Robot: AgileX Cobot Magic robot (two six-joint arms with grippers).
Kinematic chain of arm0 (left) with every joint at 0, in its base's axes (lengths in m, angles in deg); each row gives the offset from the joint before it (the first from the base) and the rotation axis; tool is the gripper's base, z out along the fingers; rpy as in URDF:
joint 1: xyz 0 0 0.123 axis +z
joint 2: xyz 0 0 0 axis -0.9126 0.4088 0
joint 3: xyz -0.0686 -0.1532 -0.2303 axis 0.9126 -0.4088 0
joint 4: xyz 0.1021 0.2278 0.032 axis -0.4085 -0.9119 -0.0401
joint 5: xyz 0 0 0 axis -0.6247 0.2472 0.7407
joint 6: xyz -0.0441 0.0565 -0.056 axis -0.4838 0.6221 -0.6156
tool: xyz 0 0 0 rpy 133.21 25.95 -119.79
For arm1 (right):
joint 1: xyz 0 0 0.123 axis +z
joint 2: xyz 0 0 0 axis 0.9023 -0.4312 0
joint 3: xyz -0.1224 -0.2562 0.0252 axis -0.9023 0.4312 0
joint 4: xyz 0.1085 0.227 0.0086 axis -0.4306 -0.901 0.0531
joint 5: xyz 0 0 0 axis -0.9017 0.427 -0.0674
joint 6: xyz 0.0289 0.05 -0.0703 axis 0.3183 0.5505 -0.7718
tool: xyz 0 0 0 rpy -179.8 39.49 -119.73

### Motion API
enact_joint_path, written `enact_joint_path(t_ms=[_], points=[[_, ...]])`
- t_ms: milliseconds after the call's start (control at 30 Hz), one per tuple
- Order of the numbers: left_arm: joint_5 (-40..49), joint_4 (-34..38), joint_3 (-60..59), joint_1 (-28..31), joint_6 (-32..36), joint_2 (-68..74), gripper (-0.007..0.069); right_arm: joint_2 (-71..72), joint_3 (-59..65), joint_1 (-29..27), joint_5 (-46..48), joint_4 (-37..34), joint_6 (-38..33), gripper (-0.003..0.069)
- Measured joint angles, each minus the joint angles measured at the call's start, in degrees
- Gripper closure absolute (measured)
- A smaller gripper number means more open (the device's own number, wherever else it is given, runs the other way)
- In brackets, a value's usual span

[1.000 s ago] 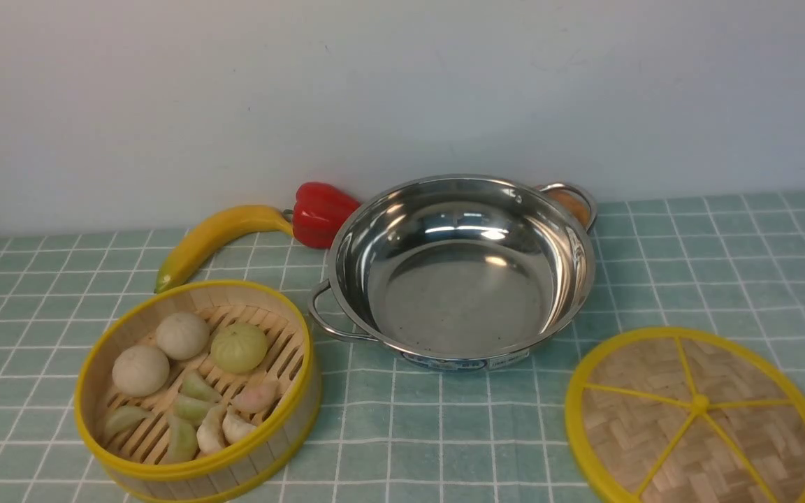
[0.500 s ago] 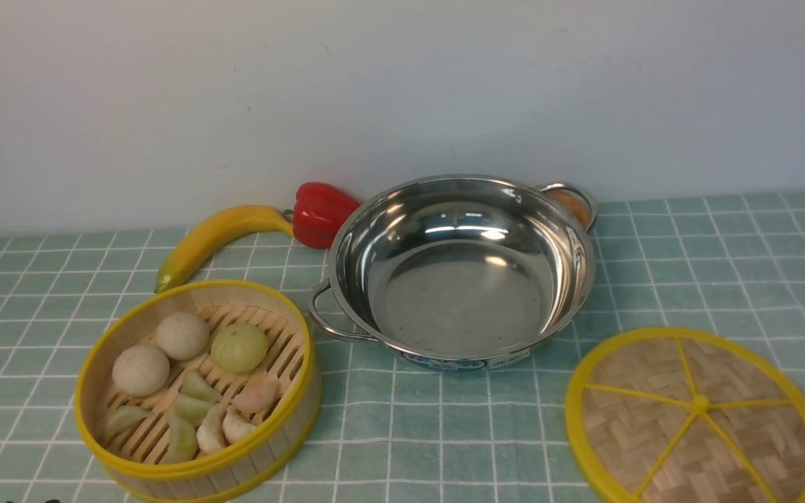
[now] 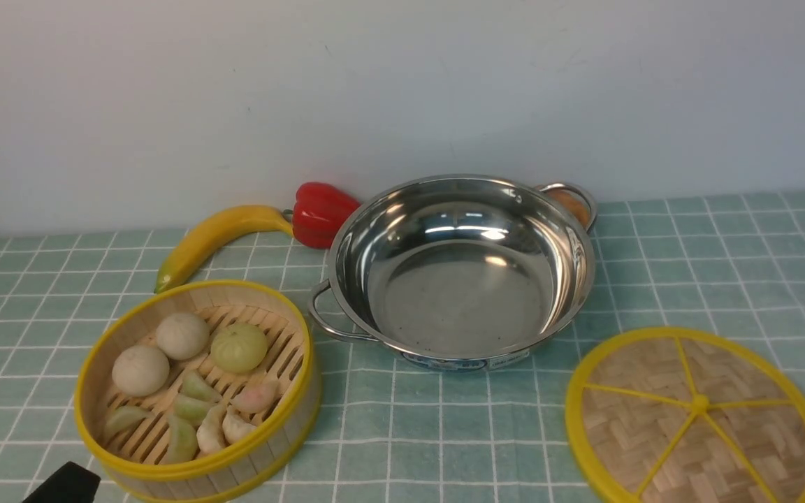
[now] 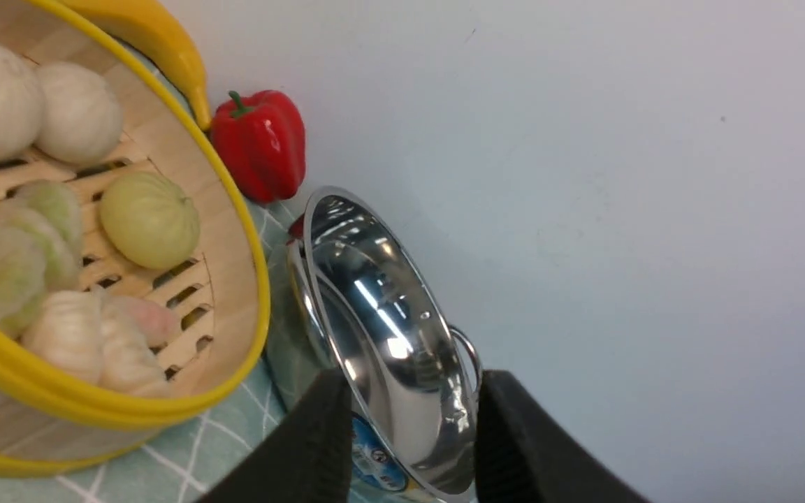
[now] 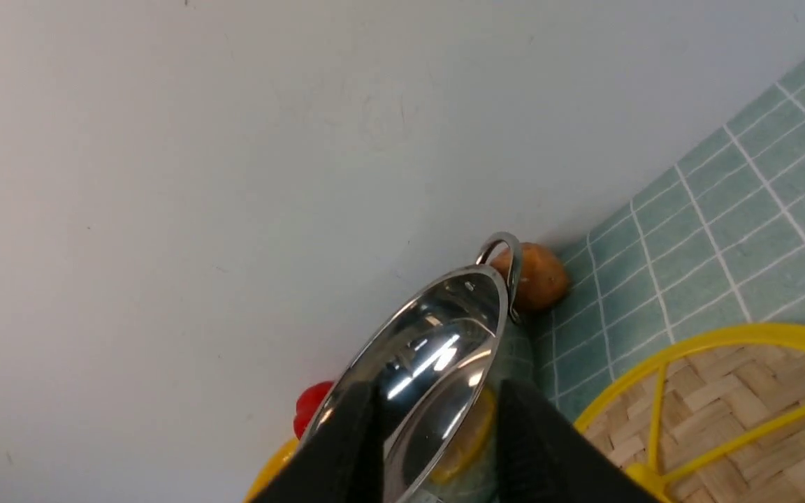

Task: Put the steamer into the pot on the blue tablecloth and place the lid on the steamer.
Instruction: 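Grasp the rim of the steamer basket holding the buns with the left gripper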

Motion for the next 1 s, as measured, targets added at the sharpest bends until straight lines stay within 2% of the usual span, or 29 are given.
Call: enact_joint_path(t_ms=[133, 267, 300, 333, 367, 400, 433, 500, 600, 667, 767, 833, 867, 1000], points=[[-1.9, 0.7, 0.0, 0.0, 0.0, 0.0, 0.0382, 0.0, 0.0, 0.0, -4.9, -0.5, 1.3, 0.0410], [-2.4, 0.9, 0.0, 0.0, -0.1, 0.0, 0.0382, 0.0, 0.0, 0.0, -19.8, -2.0, 3.6, 0.0410], [-2.7, 2.1, 0.0, 0.0, -0.3, 0.0, 0.0382, 0.0, 0.0, 0.0, -28.1, -1.9, 4.6, 0.0410], [-2.8, 2.7, 0.0, 0.0, -0.4, 0.0, 0.0382, 0.0, 0.0, 0.0, -29.3, -1.9, 4.6, 0.0410], [-3.7, 5.9, 0.0, 0.0, -0.5, 0.0, 0.0382, 0.0, -0.1, 0.0, -39.5, -0.8, 4.8, 0.0410], [-4.9, 8.4, 0.4, 0.0, -0.2, 0.0, 0.0382, 0.0, -0.7, 0.0, -43.9, 0.6, 4.2, 0.0410], [-5.2, 8.7, 0.4, 0.0, -0.1, 0.0, 0.0382, 0.0, -0.9, 0.0, -44.6, 0.6, 4.1, 0.0410], [-9.1, 11.7, 4.2, 0.0, 5.0, 0.0, 0.0382, 0.1, -4.4, 0.0, -49.4, 5.9, 1.4, 0.0410], [-13.4, 11.4, 11.1, 0.0, 16.8, -0.1, 0.0382, -1.2, -10.9, 0.0, -45.0, 14.8, 0.4, 0.0410], [-15.2, 9.2, 18.3, 0.0, 29.1, 0.1, 0.0382, -4.1, -16.5, 0.0, -35.6, 23.9, 1.3, 0.0410], [-15.4, 7.7, 25.5, 0.0, 41.2, 3.0, 0.0384, -8.8, -23.5, 0.0, -23.6, 33.8, 5.3, 0.0410], [-15.4, 7.5, 27.2, 0.0, 44.3, 4.9, 0.0387, -11.3, -26.2, 0.0, -17.9, 36.4, 7.5, 0.0410], [-15.2, 7.3, 30.3, 0.0, 48.0, 8.5, 0.0406, -14.4, -29.0, 0.0, -11.5, 39.0, 9.9, 0.0410], [-13.6, 7.1, 34.2, 0.0, 52.4, 17.7, 0.0451, -22.1, -34.1, 0.0, 2.9, 40.1, 12.2, 0.0410]])
